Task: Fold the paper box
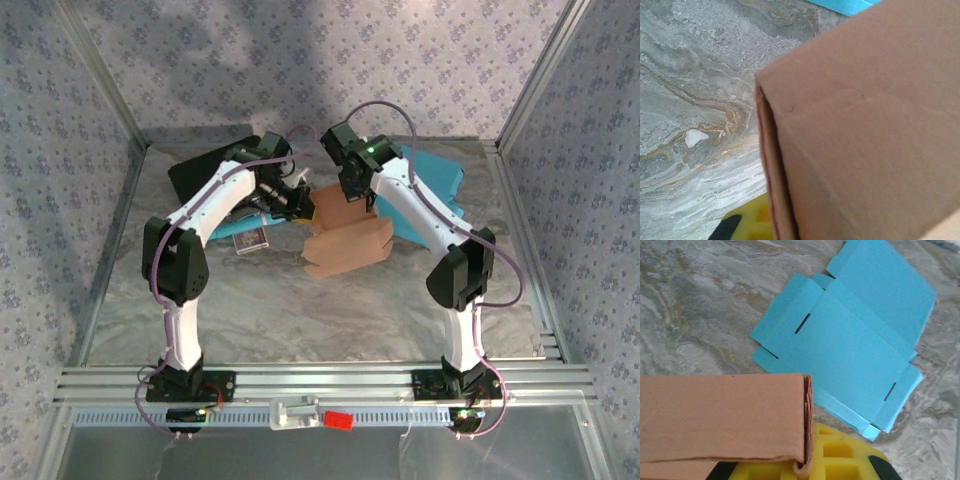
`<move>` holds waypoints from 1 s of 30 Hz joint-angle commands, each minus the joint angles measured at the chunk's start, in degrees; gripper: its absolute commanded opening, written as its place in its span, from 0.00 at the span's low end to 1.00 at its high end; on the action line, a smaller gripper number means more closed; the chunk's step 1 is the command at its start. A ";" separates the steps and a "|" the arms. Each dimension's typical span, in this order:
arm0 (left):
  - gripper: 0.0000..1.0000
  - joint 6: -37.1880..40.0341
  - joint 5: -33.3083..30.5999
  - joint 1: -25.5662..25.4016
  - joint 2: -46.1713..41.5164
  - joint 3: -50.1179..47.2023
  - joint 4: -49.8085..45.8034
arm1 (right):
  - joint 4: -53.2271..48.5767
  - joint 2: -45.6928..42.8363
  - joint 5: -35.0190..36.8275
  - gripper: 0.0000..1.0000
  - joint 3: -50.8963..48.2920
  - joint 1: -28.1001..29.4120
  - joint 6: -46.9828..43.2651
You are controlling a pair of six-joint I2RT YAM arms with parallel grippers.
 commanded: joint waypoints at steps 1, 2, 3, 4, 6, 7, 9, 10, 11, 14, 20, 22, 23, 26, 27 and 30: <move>0.00 0.55 2.46 -0.94 -0.22 1.98 -0.94 | -3.35 1.66 10.62 0.00 2.53 1.42 1.75; 0.00 0.38 2.27 -1.11 -0.31 1.99 -0.90 | -3.92 1.94 11.70 0.00 2.86 1.83 1.86; 0.00 0.29 2.22 -1.14 -0.32 1.89 -0.75 | -4.10 2.12 12.44 0.00 2.95 2.26 1.62; 0.00 0.20 2.22 -1.24 -0.41 1.80 -0.70 | -4.11 2.22 12.62 0.00 3.08 2.60 1.53; 0.00 0.03 1.94 -1.38 -0.42 1.77 -0.61 | -4.06 1.92 10.74 0.00 3.07 2.70 1.48; 0.00 -0.11 1.83 -1.29 -0.44 1.62 -0.57 | -3.74 1.51 9.16 0.00 2.92 2.50 1.44; 0.00 -0.81 0.90 -1.20 -0.40 1.55 -0.53 | -2.21 -0.05 5.06 0.05 1.99 2.30 0.62; 0.00 -1.48 0.37 -1.13 -0.34 1.54 -0.52 | -1.86 -0.80 3.90 0.13 1.21 2.22 0.41; 0.00 -2.30 0.02 -0.83 -0.31 1.37 -0.33 | -1.80 -1.61 2.89 0.22 0.42 2.15 0.91; 0.00 -5.59 0.47 -0.18 -1.22 -1.16 3.29 | -1.13 -4.38 -1.21 0.33 -3.29 1.60 2.28; 0.00 -6.10 0.81 -0.07 -0.78 -1.16 3.66 | 2.92 -10.67 -7.56 0.37 -10.56 0.24 3.86; 0.00 -5.96 0.56 -0.07 -0.57 -1.08 3.26 | 2.28 -10.87 -7.99 0.38 -10.40 0.27 3.97; 0.00 -5.87 0.41 -0.07 -0.50 -1.13 3.20 | 1.93 -10.87 -8.03 0.38 -10.42 0.31 4.01; 0.00 -6.04 0.44 -0.07 -0.53 -1.19 3.19 | 1.85 -11.60 -7.09 0.38 -11.93 0.45 4.13; 0.00 -6.04 0.46 -0.07 -0.49 -1.19 3.17 | 1.87 -11.83 -6.64 0.37 -12.46 0.46 4.22; 0.00 -6.21 0.55 -0.07 -0.66 -1.19 3.33 | 1.55 -11.14 -4.83 0.28 -13.05 0.16 3.59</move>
